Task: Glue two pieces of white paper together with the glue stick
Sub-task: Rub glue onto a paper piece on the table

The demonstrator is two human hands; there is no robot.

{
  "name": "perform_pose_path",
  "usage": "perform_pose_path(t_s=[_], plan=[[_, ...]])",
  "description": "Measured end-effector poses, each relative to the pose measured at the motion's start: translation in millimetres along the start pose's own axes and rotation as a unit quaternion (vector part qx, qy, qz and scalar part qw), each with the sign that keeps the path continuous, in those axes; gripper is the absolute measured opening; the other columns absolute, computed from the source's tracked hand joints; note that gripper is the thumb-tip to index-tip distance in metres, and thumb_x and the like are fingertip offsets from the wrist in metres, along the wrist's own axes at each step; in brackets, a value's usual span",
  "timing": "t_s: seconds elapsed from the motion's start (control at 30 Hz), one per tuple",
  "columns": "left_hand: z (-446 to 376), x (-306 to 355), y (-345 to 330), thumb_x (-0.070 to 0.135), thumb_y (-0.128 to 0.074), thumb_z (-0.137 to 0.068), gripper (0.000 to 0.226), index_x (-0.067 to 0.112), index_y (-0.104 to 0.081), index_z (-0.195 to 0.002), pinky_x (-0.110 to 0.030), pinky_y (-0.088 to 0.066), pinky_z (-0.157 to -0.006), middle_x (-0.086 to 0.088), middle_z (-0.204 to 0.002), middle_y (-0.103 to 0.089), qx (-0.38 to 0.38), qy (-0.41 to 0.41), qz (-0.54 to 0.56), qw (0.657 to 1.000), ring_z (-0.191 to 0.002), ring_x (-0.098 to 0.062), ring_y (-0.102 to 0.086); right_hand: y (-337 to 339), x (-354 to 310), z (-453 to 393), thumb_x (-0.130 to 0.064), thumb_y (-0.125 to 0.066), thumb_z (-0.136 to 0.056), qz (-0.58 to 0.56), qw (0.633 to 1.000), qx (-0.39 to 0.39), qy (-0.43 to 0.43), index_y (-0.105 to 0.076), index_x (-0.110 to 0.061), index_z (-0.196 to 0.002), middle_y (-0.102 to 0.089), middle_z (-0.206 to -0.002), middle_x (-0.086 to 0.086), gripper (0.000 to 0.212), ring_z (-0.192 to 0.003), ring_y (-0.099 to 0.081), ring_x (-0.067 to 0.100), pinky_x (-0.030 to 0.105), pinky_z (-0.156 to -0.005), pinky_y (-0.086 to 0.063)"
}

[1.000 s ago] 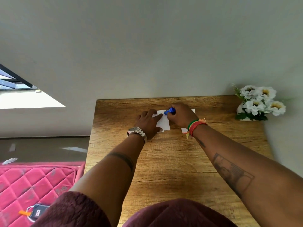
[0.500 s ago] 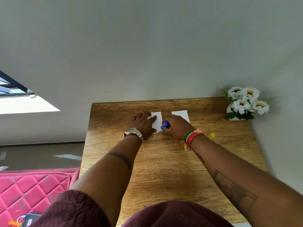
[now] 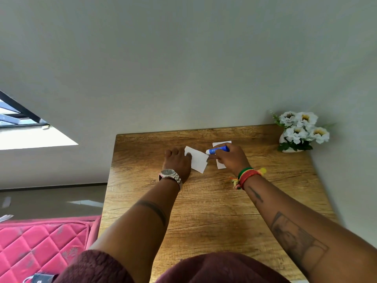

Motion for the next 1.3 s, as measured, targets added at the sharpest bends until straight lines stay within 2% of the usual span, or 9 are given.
perform_pose_path(t_s=[0.17, 0.23, 0.3, 0.43, 0.67, 0.83, 0.97, 1.07, 1.3], plan=[[8, 1, 0, 0.037, -0.053, -0.099, 0.035, 0.017, -0.06, -0.127, -0.046, -0.035, -0.101, -0.011, -0.134, -0.055, 0.024, 0.021, 0.008, 0.999, -0.123, -0.032, -0.05, 6, -4, 5, -0.017, -0.064, -0.084, -0.059, 0.998, 0.013, -0.003, -0.071, -0.028, -0.087, -0.074, -0.094, 0.012, 0.013, -0.093, -0.073, 0.034, 0.053, -0.085, -0.061], [9, 2, 4, 0.04, -0.056, -0.097, 0.039, 0.018, -0.057, -0.129, -0.046, -0.036, -0.1, -0.01, -0.133, -0.054, 0.033, 0.03, 0.024, 0.999, -0.121, -0.033, -0.051, 2, -4, 5, -0.02, -0.066, -0.084, -0.01, 1.0, 0.0, 0.004, -0.07, -0.024, -0.091, -0.073, -0.095, 0.016, 0.009, -0.091, -0.072, 0.036, 0.052, -0.084, -0.061], [10, 6, 7, 0.036, -0.058, -0.095, 0.038, 0.02, -0.056, -0.13, -0.045, -0.038, -0.097, -0.008, -0.132, -0.053, 0.052, 0.009, 0.023, 0.998, -0.118, -0.032, -0.05, -3, -5, 6, -0.023, -0.066, -0.084, 0.038, 0.999, -0.009, 0.019, -0.069, -0.021, -0.093, -0.071, -0.09, 0.012, 0.01, -0.086, -0.07, 0.032, 0.044, -0.076, -0.061], [6, 15, 3, 0.029, -0.059, -0.095, 0.037, 0.025, -0.06, -0.132, -0.045, -0.037, -0.098, -0.005, -0.132, -0.056, 0.048, -0.074, 0.005, 0.996, -0.12, -0.032, -0.048, -14, -8, 7, -0.027, -0.065, -0.087, 0.139, 0.988, -0.019, 0.063, -0.067, -0.014, -0.095, -0.064, -0.083, 0.002, 0.016, -0.077, -0.058, 0.021, 0.027, -0.061, -0.045], [2, 15, -1, 0.037, -0.057, -0.097, 0.033, 0.025, -0.064, -0.126, -0.044, -0.039, -0.096, -0.007, -0.125, -0.057, 0.051, -0.061, 0.012, 0.997, -0.116, -0.032, -0.05, -26, -17, 4, -0.025, -0.066, -0.088, 0.248, 0.96, -0.037, 0.126, -0.062, -0.014, -0.092, -0.065, -0.089, 0.005, 0.013, -0.077, -0.057, 0.022, 0.025, -0.057, -0.036], [1, 13, -3, 0.04, -0.058, -0.096, 0.033, 0.026, -0.066, -0.125, -0.044, -0.04, -0.095, -0.007, -0.123, -0.058, 0.056, -0.049, 0.025, 0.997, -0.115, -0.032, -0.051, -32, -20, 3, -0.027, -0.062, -0.09, 0.311, 0.93, -0.064, 0.186, -0.066, -0.014, -0.105, -0.064, -0.098, 0.004, 0.02, -0.083, -0.056, 0.018, 0.028, -0.068, -0.042], [1, 13, -3, 0.04, -0.057, -0.096, 0.033, 0.027, -0.066, -0.125, -0.044, -0.039, -0.095, -0.006, -0.124, -0.058, 0.049, -0.04, 0.035, 0.997, -0.115, -0.032, -0.051, -34, -21, 6, -0.027, -0.062, -0.088, 0.336, 0.913, -0.092, 0.213, -0.065, -0.018, -0.106, -0.063, -0.099, 0.0, 0.02, -0.086, -0.056, 0.017, 0.028, -0.069, -0.039], [1, 13, -3, 0.039, -0.057, -0.096, 0.034, 0.027, -0.065, -0.127, -0.044, -0.039, -0.095, -0.005, -0.125, -0.058, 0.045, -0.035, 0.051, 0.997, -0.117, -0.032, -0.05, -34, -19, 11, -0.028, -0.063, -0.086, 0.351, 0.904, -0.113, 0.215, -0.066, -0.018, -0.112, -0.067, -0.108, 0.003, 0.028, -0.087, -0.056, 0.018, 0.029, -0.071, -0.042], [2, 14, 2, 0.034, -0.054, -0.098, 0.038, 0.027, -0.061, -0.134, -0.046, -0.038, -0.1, -0.008, -0.132, -0.055, 0.021, -0.03, 0.046, 0.998, -0.122, -0.034, -0.046, -35, -6, 24, -0.033, -0.066, -0.085, 0.359, 0.902, -0.129, 0.202, -0.065, -0.023, -0.107, -0.068, -0.104, 0.001, 0.024, -0.085, -0.056, 0.015, 0.027, -0.071, -0.041]])
Point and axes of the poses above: each hand's wrist, its own z-axis away from the middle knuckle, its own y-axis out of the back of the hand, x = y × z, the point moved 5 cm from there along -z, towards the middle knuckle
